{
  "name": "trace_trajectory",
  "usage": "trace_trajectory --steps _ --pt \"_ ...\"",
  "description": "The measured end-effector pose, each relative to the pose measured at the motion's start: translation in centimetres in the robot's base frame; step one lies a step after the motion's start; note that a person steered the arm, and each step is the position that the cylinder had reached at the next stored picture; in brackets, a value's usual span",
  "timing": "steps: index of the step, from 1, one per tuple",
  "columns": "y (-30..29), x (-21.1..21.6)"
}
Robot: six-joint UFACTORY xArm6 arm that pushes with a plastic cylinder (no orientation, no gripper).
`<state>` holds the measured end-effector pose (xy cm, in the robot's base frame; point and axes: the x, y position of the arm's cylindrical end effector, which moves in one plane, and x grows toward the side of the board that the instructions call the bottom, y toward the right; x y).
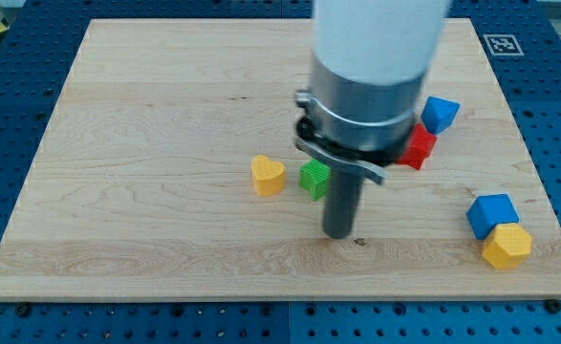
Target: Move green star along with yellow heart slightly left and a bit up
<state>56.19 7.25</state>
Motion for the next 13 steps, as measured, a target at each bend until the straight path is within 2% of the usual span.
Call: trace_trajectory --steps 1,2,3,4,7,8,9,10,12,13 --pt "4.4 -1.1" --pt "3.6 -4.3" --pt "-0.3 -7.6" --pt "-4.1 -8.3" --pt "-13.0 -6.3" --pt "-11.1 -6.3" --pt "-4.7 -6.3" --pt "-2.8 -4.0" --pt "-4.5 -0.2" --pt "-6.7 0.1"
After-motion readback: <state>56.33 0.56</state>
